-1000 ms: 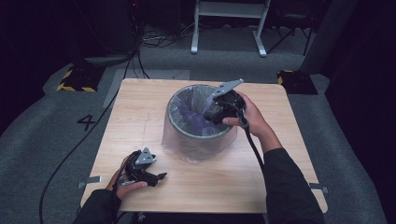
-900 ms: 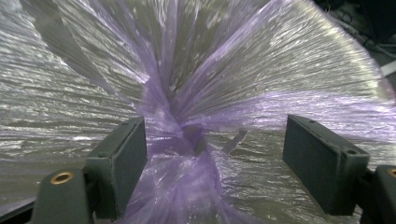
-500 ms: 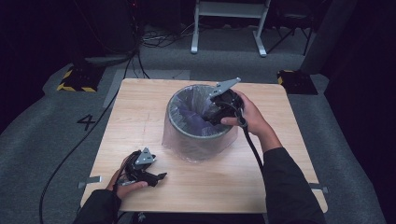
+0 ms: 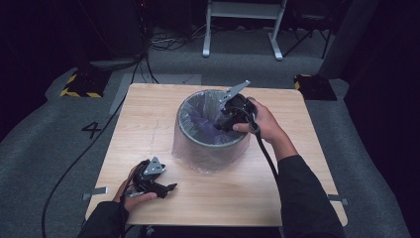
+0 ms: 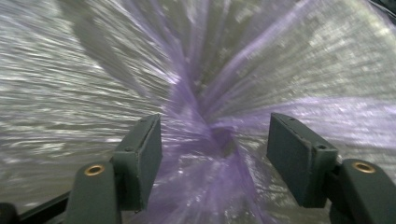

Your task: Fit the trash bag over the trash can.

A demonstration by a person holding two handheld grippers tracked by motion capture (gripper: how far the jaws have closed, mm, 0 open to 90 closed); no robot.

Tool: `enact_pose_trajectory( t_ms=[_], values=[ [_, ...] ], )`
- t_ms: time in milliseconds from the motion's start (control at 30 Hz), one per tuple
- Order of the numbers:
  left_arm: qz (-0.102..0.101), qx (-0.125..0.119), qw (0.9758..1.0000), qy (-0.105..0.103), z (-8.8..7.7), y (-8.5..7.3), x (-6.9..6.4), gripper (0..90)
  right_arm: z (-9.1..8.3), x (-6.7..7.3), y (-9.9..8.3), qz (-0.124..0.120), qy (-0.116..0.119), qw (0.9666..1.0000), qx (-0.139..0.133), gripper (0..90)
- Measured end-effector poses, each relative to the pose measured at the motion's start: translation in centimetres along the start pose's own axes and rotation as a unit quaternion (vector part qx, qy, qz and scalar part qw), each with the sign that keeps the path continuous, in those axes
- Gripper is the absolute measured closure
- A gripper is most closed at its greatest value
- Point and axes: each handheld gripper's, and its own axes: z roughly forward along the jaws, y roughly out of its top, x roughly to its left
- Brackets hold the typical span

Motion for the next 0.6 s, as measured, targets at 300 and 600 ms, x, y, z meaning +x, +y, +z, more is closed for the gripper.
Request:
enact_pose_trajectory(
  t_ms=[300,600],
  values=[
    [0.0,0.0,1.0,0.0,0.0,0.0,0.0,15.4,0.35,-0.11,-0.06,0.004,-0.013,0.9989,0.044,28.8],
    [0.0,0.0,1.0,0.0,0.0,0.0,0.0,15.4,0.93,0.37,0.15,-0.008,-0.024,0.9965,0.079,24.5]
  ],
)
